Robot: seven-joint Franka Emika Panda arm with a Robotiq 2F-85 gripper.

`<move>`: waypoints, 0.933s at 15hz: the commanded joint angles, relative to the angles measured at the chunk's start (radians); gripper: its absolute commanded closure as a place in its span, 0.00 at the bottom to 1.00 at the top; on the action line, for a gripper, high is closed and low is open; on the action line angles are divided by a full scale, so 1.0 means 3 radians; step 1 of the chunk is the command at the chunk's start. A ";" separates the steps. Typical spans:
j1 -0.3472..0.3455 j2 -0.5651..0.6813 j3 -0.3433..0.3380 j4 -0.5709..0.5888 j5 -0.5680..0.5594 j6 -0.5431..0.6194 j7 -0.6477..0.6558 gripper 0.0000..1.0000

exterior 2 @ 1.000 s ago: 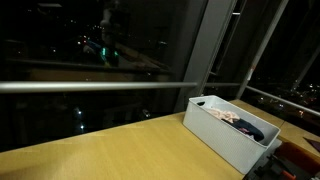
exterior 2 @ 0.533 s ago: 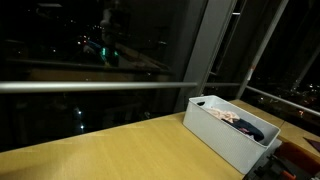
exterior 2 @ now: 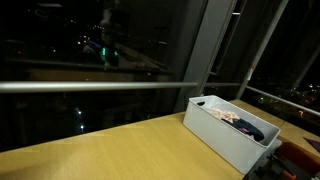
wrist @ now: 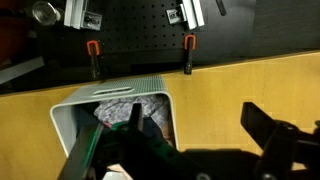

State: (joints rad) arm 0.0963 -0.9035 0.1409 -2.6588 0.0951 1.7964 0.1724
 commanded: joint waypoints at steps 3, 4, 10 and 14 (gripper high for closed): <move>-0.0051 0.0474 -0.0004 0.0264 -0.0262 0.0533 -0.0263 0.00; -0.0054 0.0578 -0.0005 0.0296 -0.0322 0.0670 -0.0309 0.00; -0.0105 0.1555 -0.0116 0.0636 -0.0555 0.1507 -0.0581 0.00; -0.0159 0.2279 -0.0291 0.0909 -0.0525 0.1931 -0.0822 0.00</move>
State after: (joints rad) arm 0.0570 -0.3785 0.0904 -2.4774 -0.0572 2.3172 -0.0173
